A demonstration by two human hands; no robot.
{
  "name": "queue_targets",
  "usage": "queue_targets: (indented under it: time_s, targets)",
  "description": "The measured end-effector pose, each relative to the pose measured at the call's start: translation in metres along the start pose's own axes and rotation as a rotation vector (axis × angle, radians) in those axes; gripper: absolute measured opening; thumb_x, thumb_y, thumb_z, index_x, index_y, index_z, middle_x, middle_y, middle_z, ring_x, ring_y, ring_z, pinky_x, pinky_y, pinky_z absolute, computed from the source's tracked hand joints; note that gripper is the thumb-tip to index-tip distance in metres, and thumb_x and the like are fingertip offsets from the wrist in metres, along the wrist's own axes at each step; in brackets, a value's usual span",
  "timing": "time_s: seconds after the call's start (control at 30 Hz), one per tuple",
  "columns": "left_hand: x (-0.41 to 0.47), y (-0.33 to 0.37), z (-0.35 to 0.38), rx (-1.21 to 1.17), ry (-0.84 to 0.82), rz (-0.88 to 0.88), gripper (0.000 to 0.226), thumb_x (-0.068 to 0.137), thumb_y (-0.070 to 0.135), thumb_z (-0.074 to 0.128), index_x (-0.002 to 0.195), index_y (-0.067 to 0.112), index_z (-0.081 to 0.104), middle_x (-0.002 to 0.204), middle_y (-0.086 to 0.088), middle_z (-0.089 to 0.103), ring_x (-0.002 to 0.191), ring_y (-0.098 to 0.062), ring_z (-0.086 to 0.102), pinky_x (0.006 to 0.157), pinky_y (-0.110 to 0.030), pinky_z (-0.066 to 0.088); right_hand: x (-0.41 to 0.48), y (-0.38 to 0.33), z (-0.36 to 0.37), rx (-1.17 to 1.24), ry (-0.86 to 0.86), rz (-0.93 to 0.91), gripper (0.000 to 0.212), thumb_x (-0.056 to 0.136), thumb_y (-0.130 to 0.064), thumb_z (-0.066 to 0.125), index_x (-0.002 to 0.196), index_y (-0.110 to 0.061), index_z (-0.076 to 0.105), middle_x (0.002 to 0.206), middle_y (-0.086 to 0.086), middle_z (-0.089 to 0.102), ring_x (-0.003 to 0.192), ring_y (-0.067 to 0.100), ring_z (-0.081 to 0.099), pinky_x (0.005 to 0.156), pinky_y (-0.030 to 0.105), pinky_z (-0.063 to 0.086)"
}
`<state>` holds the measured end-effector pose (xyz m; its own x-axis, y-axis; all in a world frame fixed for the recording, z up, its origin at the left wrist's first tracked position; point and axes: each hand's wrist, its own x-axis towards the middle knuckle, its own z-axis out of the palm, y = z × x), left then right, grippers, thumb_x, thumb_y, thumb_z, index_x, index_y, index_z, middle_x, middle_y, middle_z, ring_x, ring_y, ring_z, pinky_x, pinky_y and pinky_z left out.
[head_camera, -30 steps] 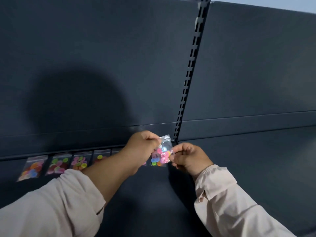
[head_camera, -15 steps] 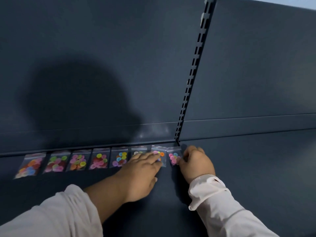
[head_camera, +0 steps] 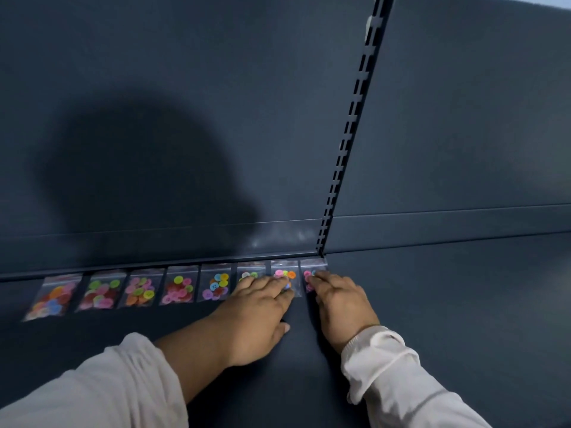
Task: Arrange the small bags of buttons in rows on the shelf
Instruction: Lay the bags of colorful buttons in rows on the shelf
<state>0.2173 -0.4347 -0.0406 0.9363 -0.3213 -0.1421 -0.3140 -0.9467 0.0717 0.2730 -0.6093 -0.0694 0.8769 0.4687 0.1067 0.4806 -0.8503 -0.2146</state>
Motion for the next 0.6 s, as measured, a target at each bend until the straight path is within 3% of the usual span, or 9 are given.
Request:
queue_targets:
  time_s: [0.07,0.13,0.33,0.4,0.47,0.53,0.6]
  targets:
    - [-0.0007,0.0000,-0.0003,0.005,0.005,0.000,0.063,0.097,0.043,0.035,0.151,0.021,0.012,0.160,0.001,0.003,0.146,-0.016,0.002,0.117,-0.036,-0.003,0.0013,0.0003,0.0037,-0.041,0.041,0.003,0.053,0.065,-0.021,0.052,0.116,-0.023,0.065,0.116,-0.002,0.067,0.094,0.023,0.066,0.077,0.033,0.053]
    - [-0.0015,-0.0001,-0.0007,0.003,0.002,-0.005,0.063,0.097,0.043,0.036,0.151,0.021,0.012,0.160,0.001,0.002,0.146,-0.017,0.002,0.117,-0.036,-0.003,0.0003,-0.0029,0.0016,-0.075,0.010,0.028,0.045,0.065,-0.028,0.051,0.106,-0.025,0.070,0.104,-0.006,0.071,0.081,0.017,0.069,0.066,0.027,0.055]
    - [-0.0023,0.0005,-0.0023,0.006,0.005,-0.015,0.063,0.097,0.044,0.036,0.151,0.021,0.013,0.160,0.000,0.003,0.146,-0.017,0.003,0.117,-0.037,-0.002,-0.0035,-0.0005,0.0068,-0.104,0.011,0.008,0.057,0.079,-0.040,0.029,0.122,-0.021,0.060,0.121,-0.001,0.065,0.105,0.024,0.064,0.087,0.037,0.051]
    - [-0.0024,0.0008,-0.0025,0.006,0.006,-0.015,0.063,0.097,0.043,0.036,0.151,0.021,0.013,0.160,0.000,0.003,0.146,-0.017,0.003,0.118,-0.038,-0.002,-0.0033,-0.0024,0.0053,-0.062,-0.017,-0.008,0.072,0.077,-0.047,0.012,0.137,-0.023,0.045,0.140,0.000,0.049,0.127,0.025,0.047,0.104,0.037,0.035]
    - [-0.0024,0.0010,-0.0022,-0.002,0.012,-0.017,0.063,0.097,0.043,0.036,0.151,0.021,0.012,0.160,0.000,0.003,0.146,-0.017,0.002,0.118,-0.038,-0.002,-0.0040,-0.0022,0.0045,-0.036,-0.052,-0.015,0.084,0.071,-0.051,-0.001,0.144,-0.025,0.031,0.150,-0.002,0.033,0.137,0.022,0.032,0.112,0.033,0.021]
    - [-0.0028,0.0013,-0.0024,-0.014,0.024,-0.016,0.064,0.097,0.043,0.037,0.151,0.022,0.010,0.160,0.001,0.001,0.146,-0.016,0.001,0.117,-0.036,-0.003,-0.0042,-0.0027,0.0019,-0.014,-0.028,-0.004,0.083,0.072,-0.051,0.001,0.143,-0.024,0.034,0.150,-0.001,0.034,0.136,0.024,0.034,0.112,0.034,0.021]
    - [-0.0046,0.0017,-0.0038,-0.024,0.028,-0.016,0.065,0.097,0.043,0.036,0.151,0.022,0.008,0.160,0.002,-0.002,0.146,-0.015,-0.002,0.116,-0.034,-0.005,-0.0038,-0.0037,0.0006,-0.022,0.001,0.015,0.072,0.079,-0.047,0.011,0.136,-0.022,0.047,0.142,0.003,0.047,0.128,0.027,0.046,0.106,0.038,0.032]
